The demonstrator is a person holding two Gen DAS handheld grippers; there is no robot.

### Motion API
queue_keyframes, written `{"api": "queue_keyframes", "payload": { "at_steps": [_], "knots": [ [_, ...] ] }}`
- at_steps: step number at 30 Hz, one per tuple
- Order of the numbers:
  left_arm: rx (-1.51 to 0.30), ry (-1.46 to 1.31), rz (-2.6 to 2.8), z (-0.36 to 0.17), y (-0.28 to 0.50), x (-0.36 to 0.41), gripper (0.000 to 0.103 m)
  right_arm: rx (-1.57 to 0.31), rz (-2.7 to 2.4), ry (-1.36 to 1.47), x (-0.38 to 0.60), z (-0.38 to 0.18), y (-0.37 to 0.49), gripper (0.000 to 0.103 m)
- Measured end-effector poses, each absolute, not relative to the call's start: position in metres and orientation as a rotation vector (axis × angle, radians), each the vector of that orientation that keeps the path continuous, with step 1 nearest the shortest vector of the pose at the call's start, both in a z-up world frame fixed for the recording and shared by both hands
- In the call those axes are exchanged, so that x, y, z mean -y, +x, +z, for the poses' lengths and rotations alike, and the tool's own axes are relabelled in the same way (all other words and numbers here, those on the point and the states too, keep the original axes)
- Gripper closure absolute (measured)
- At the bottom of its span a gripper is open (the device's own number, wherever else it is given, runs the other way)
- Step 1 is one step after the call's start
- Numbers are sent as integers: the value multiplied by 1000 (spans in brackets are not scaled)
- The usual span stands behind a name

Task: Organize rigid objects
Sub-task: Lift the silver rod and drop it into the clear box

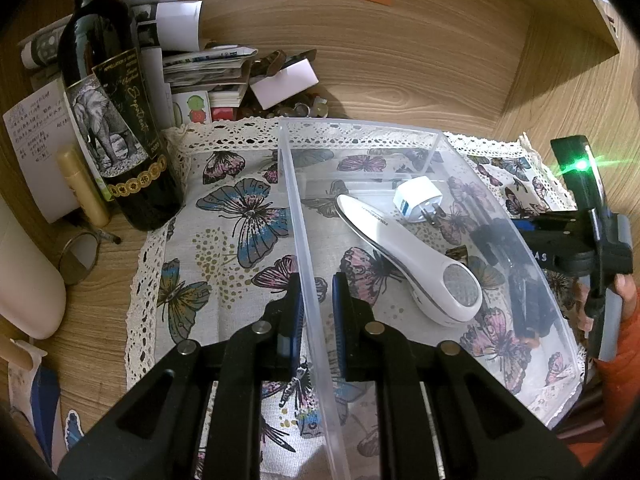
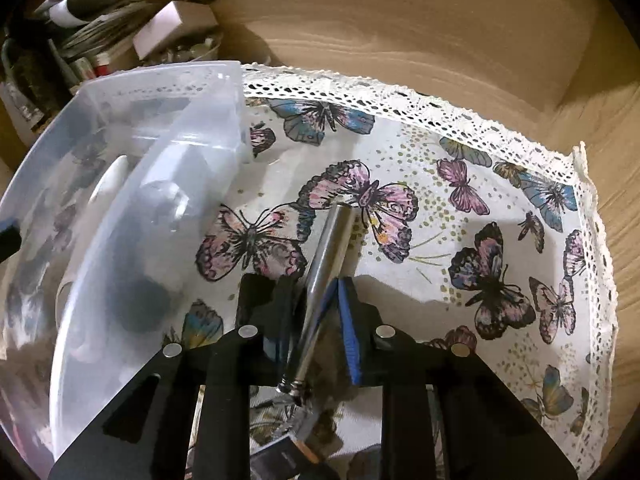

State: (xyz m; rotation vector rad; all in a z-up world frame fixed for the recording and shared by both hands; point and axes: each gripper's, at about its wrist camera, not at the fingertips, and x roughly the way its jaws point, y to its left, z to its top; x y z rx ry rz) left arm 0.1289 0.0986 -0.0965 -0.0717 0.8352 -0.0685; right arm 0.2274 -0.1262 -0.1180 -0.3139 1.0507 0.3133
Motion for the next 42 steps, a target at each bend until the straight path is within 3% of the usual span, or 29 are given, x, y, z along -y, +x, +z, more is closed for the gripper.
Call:
{"api": "queue_keyframes", "payload": {
  "at_steps": [2,26,32,42],
  "knots": [
    [-835,-73,-68,-97,129,-99,90,-1052,329,-292,127,-115,228,89],
    [-833,-74,-69,-96,129,-100,90,-655,544,-273,80,24,169,89],
    [-834,-74,-71,-96,130,-99,90,-678,661,-302,48,14,154,89],
    [-828,-78,-80,-97,131,-101,90,-884,708,-419,9,-58,159,89]
  ]
}}
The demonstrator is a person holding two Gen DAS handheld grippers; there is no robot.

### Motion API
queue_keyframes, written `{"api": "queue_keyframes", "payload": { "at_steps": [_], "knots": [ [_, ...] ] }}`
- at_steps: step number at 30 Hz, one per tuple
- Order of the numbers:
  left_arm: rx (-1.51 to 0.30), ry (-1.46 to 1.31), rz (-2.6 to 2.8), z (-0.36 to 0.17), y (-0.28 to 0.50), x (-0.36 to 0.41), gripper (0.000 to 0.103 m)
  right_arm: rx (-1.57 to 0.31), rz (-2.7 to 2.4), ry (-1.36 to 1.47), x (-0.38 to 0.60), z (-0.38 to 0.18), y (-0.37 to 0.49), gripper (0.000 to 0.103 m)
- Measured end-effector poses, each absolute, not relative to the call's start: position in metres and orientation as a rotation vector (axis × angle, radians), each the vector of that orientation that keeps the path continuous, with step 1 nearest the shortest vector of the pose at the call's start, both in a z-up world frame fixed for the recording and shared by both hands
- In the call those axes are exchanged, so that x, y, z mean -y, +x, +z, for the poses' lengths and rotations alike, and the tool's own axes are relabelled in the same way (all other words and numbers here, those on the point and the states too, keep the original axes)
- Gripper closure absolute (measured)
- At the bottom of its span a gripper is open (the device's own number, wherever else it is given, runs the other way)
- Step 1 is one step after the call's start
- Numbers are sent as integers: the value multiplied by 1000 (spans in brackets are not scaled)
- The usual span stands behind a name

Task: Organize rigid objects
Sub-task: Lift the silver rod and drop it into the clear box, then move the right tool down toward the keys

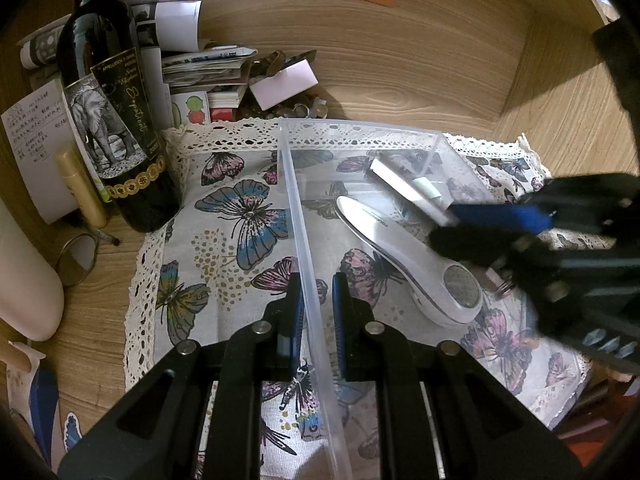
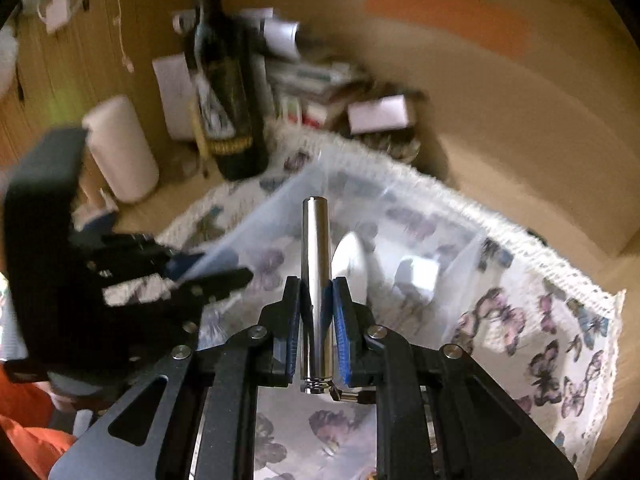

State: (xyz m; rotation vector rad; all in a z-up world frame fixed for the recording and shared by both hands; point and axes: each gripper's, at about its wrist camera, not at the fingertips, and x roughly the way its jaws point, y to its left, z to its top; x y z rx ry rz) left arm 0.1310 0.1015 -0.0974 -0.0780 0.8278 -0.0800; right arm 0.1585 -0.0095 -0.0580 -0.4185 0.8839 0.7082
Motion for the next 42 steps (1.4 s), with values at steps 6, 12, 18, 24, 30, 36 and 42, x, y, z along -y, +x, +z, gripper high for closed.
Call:
{"api": "queue_keyframes", "payload": {
  "at_steps": [6,12,18,24,30,36,42],
  "knots": [
    [-828,-79,-80,-98,130,-101,90,-966,712,-436,3,-79,167,89],
    [-829,-80,-80,-98,130,-102,90,-986,714,-432,4,-83,173,88],
    [-829,-79,-79,-98,130,-101,90,-908,672,-400,20,-60,172,81],
    [-829,-78,-80,-98,130,-101,90,-819,563,-338,57,-27,177,73],
    [-828,-79,-80,-98,130,-101,90,-789,435,-299,99,-13,183,66],
    [-828,-77,-80,-98,130,-101,90,-880,349,-298,128,-42,192,66],
    [-828,-76,-80,-98,129,-101,90,-992,275,-299,148,-84,197,66]
  ]
}}
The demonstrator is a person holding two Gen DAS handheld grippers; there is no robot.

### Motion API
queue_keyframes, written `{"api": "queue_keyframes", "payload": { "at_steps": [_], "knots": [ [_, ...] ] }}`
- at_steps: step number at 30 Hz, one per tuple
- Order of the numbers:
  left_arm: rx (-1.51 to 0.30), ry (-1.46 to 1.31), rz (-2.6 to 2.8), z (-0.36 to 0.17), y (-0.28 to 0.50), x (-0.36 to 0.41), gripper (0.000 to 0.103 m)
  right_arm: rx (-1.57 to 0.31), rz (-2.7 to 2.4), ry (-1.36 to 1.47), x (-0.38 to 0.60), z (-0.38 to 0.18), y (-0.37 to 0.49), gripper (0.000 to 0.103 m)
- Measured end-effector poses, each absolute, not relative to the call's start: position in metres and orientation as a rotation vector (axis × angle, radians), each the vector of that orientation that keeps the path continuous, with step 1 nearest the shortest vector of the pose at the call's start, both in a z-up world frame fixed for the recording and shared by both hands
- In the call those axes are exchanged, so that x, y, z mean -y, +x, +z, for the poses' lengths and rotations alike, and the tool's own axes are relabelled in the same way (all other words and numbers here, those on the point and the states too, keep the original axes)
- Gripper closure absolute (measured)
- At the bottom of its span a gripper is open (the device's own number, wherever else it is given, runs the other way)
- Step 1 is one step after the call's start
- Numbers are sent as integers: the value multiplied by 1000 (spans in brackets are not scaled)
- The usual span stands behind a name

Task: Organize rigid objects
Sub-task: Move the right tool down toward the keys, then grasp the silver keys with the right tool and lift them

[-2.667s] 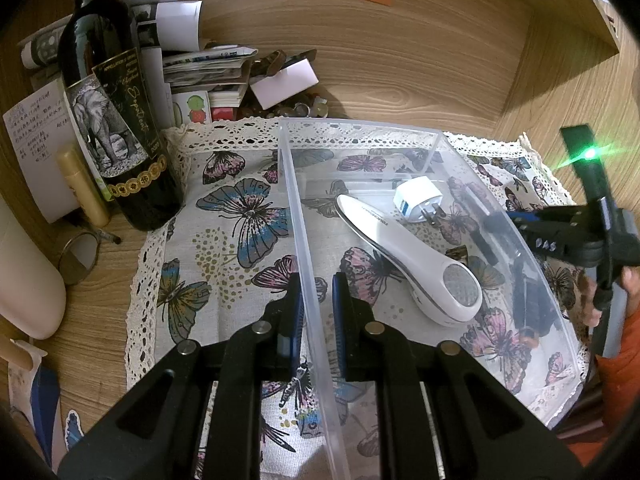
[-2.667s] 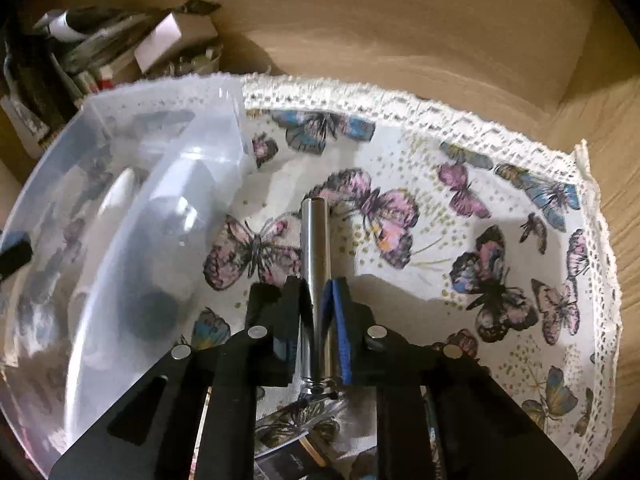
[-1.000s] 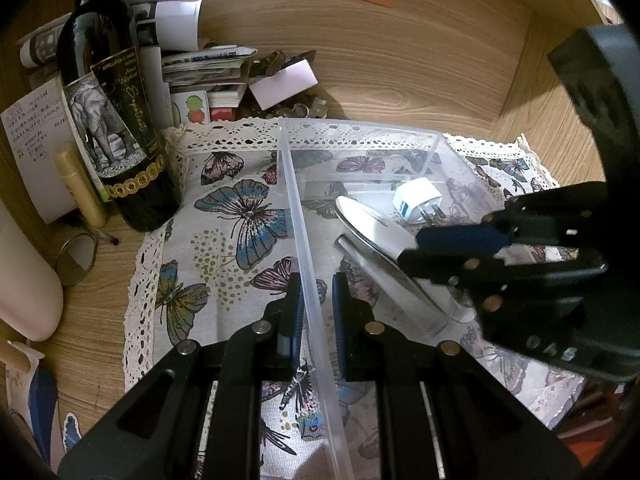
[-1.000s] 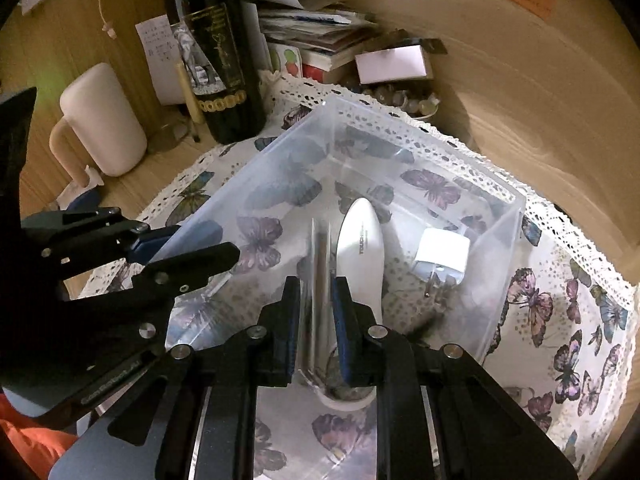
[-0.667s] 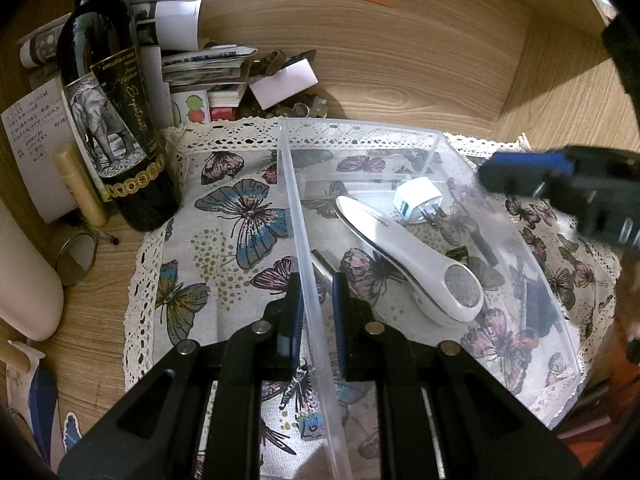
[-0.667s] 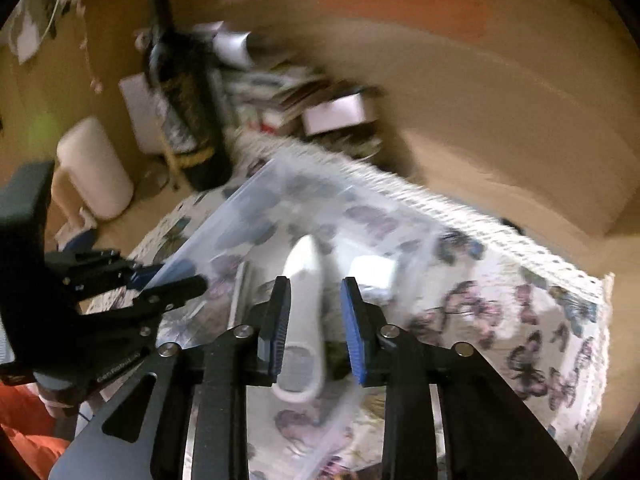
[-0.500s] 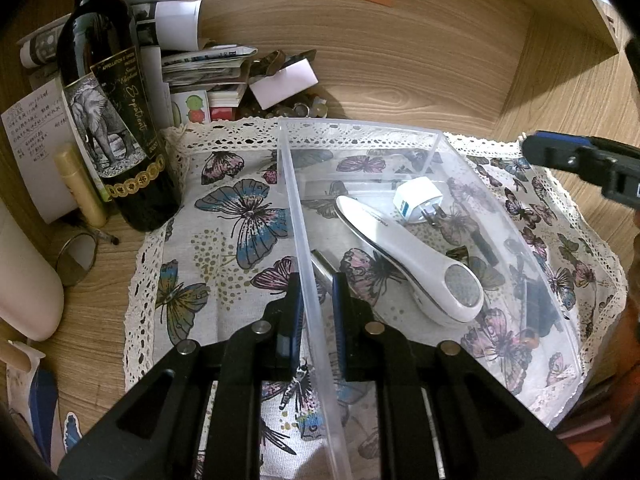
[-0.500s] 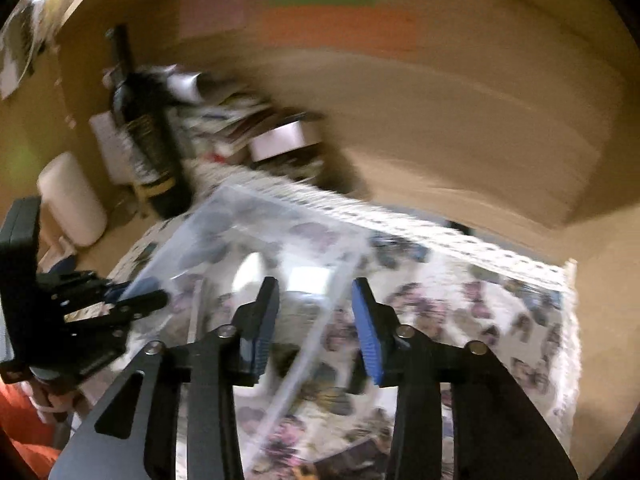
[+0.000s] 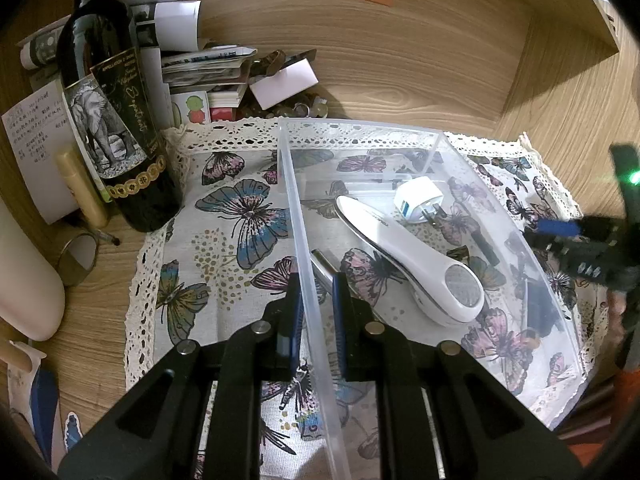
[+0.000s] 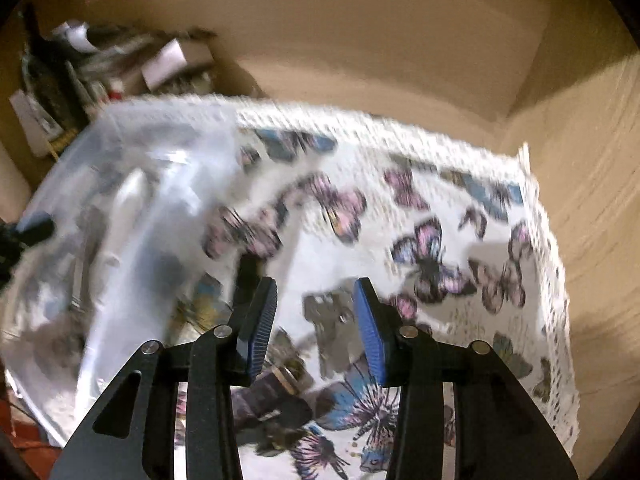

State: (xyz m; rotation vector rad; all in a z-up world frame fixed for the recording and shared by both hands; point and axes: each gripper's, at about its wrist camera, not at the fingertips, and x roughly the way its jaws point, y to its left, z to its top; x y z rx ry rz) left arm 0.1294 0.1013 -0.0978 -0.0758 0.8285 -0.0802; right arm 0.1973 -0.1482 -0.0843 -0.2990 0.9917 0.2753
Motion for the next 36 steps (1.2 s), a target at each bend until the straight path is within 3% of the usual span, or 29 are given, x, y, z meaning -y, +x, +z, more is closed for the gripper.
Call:
{"api": "queue_keyframes", "payload": {
  "at_steps": [10,14,21,36],
  "knots": [
    [-828,-74,-80,-98,129,-102,90,-1073,247,-238,170,-118,200,65],
    [-827,-75,-80,-98,129,-102,90,-1061,250,-220,170,-116,200,79],
    [-828,-75,-81,-98,129,-103,90,-1037,250,-210,164,-111,210,80],
    [-828,-76,-80,-98,129,-102,90,-807,367,-233,128,-34,192,80]
  ]
}}
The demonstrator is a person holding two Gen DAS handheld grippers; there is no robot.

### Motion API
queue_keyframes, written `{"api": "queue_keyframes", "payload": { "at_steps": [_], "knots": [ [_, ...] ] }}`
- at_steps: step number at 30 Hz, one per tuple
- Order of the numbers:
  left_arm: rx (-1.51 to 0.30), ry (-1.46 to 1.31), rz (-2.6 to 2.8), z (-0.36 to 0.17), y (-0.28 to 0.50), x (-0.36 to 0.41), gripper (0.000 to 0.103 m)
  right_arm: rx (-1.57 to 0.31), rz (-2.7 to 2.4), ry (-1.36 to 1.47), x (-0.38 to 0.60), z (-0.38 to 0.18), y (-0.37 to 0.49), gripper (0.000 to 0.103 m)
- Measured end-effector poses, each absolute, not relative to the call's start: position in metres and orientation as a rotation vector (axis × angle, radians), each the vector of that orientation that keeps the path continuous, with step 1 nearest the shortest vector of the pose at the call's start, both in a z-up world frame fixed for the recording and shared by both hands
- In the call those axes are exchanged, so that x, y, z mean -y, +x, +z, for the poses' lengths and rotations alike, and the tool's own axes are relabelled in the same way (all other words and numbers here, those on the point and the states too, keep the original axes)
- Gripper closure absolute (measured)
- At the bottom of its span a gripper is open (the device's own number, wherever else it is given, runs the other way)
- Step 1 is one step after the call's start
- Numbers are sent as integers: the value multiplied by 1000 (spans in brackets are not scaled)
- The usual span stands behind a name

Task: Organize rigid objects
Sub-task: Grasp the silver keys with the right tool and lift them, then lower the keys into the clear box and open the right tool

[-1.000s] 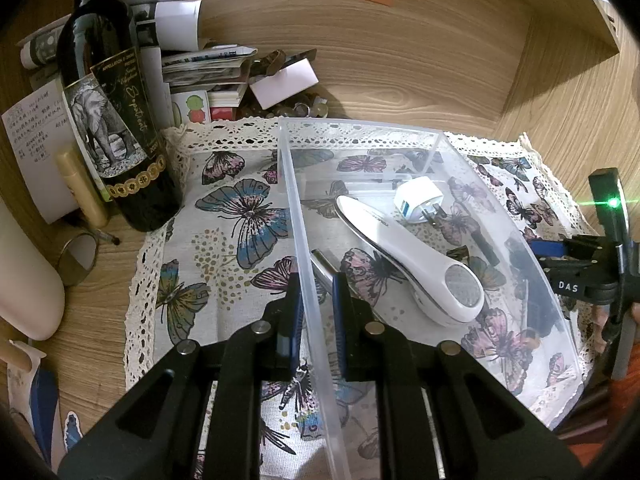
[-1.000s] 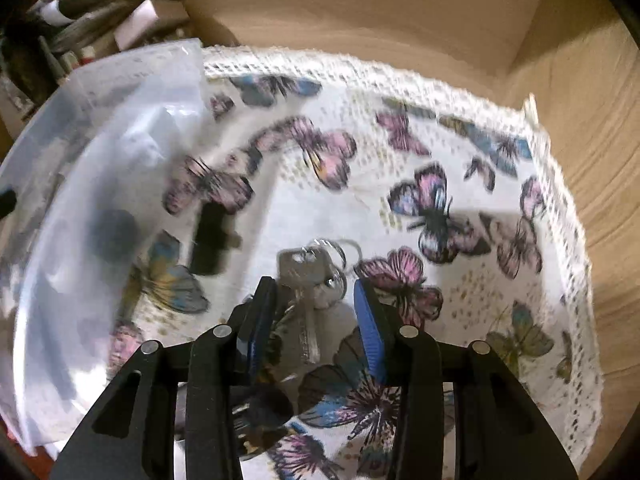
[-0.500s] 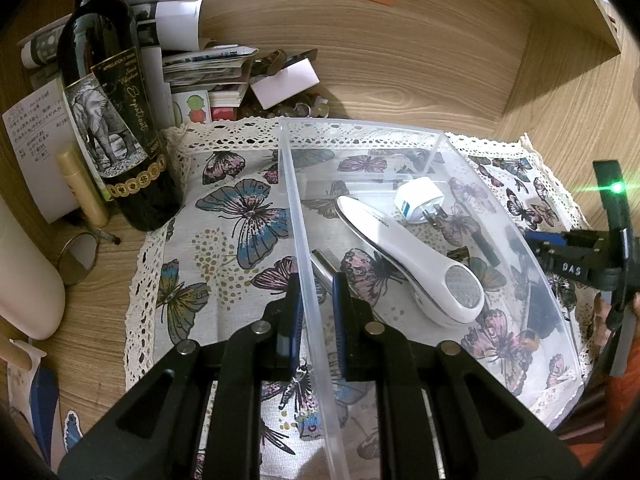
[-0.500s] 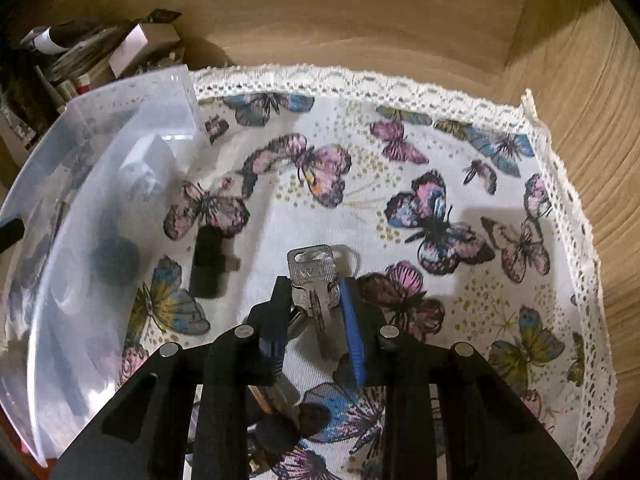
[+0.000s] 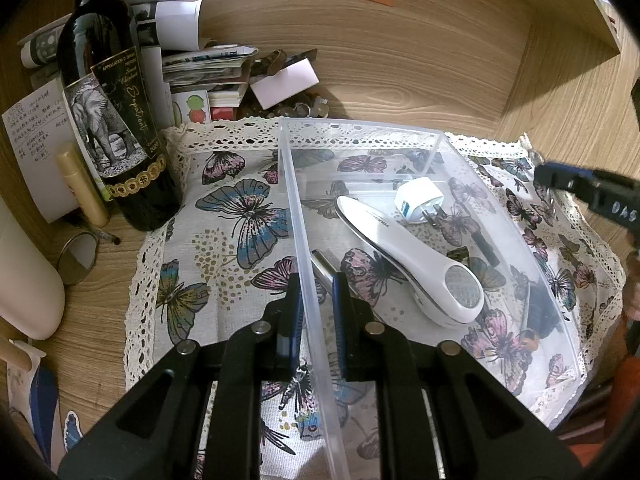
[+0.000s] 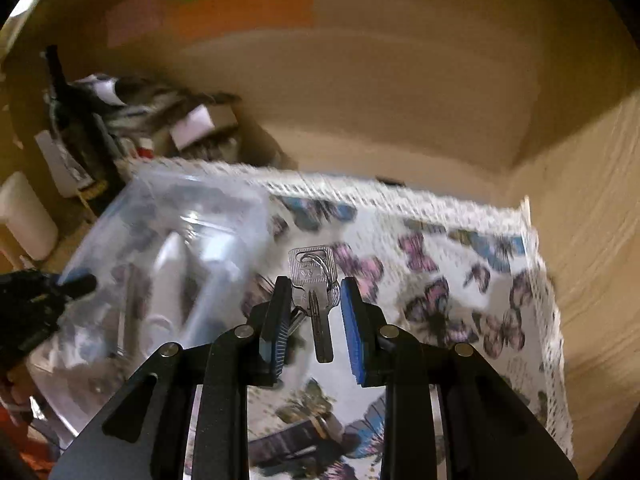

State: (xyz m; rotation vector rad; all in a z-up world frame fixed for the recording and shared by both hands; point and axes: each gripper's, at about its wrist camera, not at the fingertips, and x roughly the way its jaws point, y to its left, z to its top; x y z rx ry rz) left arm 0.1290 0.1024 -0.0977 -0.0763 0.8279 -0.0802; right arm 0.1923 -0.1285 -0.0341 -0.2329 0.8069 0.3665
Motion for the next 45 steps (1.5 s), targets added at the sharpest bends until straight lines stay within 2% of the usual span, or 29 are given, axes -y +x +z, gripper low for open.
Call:
{"api": "queue_keyframes", "payload": {
  "at_steps": [11,31,45],
  "knots": [
    [-828,-76,-81,-98,129,-102,90,-730,530,-292,75,-19,178,80],
    [-827,-77,-80,-98,129,-103,90,-916,714,-470,4,-81,165,80],
    [-827,-75,-80,-99,129,-102,90,-896,693,-425,15,-66,166,79]
  ]
}}
